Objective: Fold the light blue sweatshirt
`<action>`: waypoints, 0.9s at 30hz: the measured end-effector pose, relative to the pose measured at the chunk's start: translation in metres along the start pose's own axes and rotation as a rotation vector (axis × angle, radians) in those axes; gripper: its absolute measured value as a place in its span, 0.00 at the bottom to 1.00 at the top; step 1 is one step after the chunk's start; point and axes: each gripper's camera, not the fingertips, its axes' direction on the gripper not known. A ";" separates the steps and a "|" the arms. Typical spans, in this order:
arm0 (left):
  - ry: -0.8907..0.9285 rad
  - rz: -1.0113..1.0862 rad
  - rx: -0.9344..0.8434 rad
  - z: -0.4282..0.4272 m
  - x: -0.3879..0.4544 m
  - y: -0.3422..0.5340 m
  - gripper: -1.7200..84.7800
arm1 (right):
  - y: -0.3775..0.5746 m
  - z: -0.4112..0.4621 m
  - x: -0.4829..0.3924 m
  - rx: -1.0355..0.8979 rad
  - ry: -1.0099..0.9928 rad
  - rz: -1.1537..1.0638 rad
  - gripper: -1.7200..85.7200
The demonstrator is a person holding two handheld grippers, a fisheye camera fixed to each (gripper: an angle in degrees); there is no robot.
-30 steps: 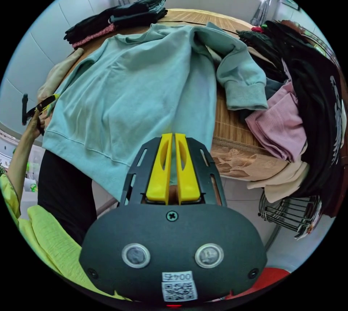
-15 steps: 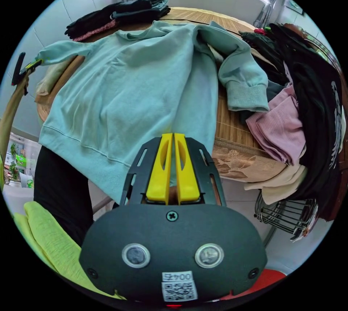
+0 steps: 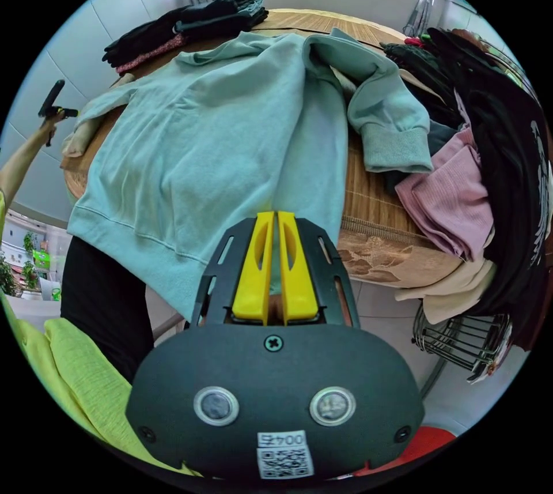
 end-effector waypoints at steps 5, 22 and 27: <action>0.686 -0.198 0.306 0.010 -0.024 0.097 0.23 | 0.008 0.002 0.026 0.004 -0.072 0.040 0.03; 1.301 -0.127 0.186 0.098 0.150 0.368 0.27 | 0.127 -0.017 0.160 0.152 -0.481 0.365 0.16; 1.262 -0.111 0.136 0.107 0.169 0.362 0.13 | 0.115 -0.015 0.162 0.075 -0.574 0.321 0.08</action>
